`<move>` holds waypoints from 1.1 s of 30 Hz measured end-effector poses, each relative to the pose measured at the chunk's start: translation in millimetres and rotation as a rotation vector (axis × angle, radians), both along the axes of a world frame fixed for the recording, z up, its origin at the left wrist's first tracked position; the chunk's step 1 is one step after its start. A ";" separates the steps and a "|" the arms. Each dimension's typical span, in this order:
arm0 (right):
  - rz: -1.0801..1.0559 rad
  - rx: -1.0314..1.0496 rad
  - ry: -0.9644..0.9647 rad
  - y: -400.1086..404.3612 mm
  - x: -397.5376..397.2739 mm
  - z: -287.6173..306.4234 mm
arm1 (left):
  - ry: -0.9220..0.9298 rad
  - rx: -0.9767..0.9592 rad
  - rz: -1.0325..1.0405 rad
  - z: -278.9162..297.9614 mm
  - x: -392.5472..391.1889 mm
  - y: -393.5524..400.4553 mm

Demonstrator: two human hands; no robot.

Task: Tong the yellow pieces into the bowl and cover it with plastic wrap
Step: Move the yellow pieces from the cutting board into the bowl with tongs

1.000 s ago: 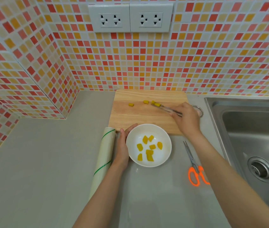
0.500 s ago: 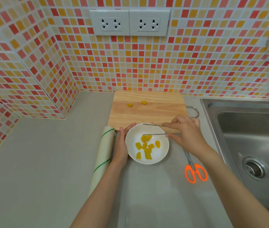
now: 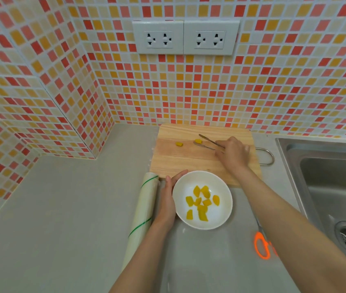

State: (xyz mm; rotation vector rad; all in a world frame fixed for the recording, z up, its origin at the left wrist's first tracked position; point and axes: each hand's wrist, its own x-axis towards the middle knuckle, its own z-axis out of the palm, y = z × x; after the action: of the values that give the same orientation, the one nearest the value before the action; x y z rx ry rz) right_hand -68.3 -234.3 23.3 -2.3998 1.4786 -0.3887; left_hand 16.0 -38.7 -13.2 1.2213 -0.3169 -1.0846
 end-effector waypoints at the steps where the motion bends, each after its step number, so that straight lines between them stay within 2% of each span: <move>1: -0.011 0.003 0.000 -1.8 3.9 -2.8 | 0.007 -0.001 0.002 -1.0 0.4 -0.2; 9: -0.012 0.030 -0.107 7.0 -9.4 0.3 | -0.052 -0.011 0.015 -3.5 1.6 -0.6; 16: 0.308 0.259 -0.281 39.1 -76.7 32.7 | -0.093 -0.038 -0.023 0.0 0.8 -1.2; 18: 0.395 0.302 -0.235 44.8 -93.1 41.0 | -0.079 -0.044 -0.027 1.1 0.7 -1.5; 22: 0.492 0.226 -0.048 50.5 -107.8 48.5 | -0.086 -0.044 -0.021 -1.2 1.2 -1.5; 25: 0.500 0.208 -0.036 47.9 -108.8 52.9 | -0.100 -0.038 -0.017 -1.0 1.3 -1.7; 33: 0.334 0.214 -0.239 27.4 -75.7 39.1 | -0.085 -0.014 -0.016 -0.5 0.2 0.1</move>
State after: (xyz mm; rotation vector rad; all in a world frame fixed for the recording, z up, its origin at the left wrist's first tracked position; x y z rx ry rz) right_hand -144.0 -206.9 62.4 -2.2794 0.9460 -0.3988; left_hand 16.2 -38.6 -13.7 1.2562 -0.3993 -1.0443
